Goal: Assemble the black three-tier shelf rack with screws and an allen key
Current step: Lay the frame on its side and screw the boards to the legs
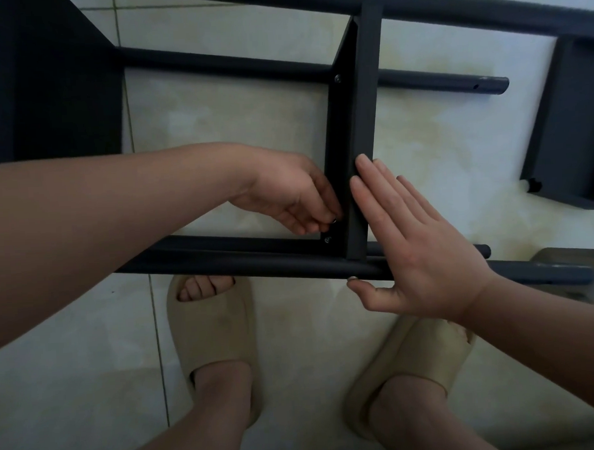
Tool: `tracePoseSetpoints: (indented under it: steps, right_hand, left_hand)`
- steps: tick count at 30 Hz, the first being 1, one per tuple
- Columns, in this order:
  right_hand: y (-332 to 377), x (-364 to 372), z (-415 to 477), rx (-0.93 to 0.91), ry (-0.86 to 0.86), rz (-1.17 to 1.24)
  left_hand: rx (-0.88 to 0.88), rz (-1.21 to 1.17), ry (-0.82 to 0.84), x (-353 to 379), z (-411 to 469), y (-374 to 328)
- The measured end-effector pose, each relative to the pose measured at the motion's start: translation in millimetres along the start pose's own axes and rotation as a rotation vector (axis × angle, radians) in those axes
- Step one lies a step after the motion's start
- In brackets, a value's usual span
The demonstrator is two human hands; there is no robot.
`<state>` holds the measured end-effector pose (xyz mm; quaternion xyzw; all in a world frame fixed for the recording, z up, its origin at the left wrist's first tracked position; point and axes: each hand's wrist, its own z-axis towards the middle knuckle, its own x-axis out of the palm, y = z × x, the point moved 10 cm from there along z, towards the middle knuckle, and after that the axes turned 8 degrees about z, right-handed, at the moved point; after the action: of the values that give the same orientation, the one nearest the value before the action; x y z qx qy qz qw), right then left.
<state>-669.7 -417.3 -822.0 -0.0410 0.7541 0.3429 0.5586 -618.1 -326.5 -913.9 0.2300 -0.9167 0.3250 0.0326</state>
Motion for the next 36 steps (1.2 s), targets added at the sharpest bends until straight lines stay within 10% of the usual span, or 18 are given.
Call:
tracePoseSetpoints:
  steps: [36]
  right_hand:
    - [0,-2,0,0.008,-0.015,-0.001]
  left_hand:
    - [-0.163,0.140,0.249,36,11,2]
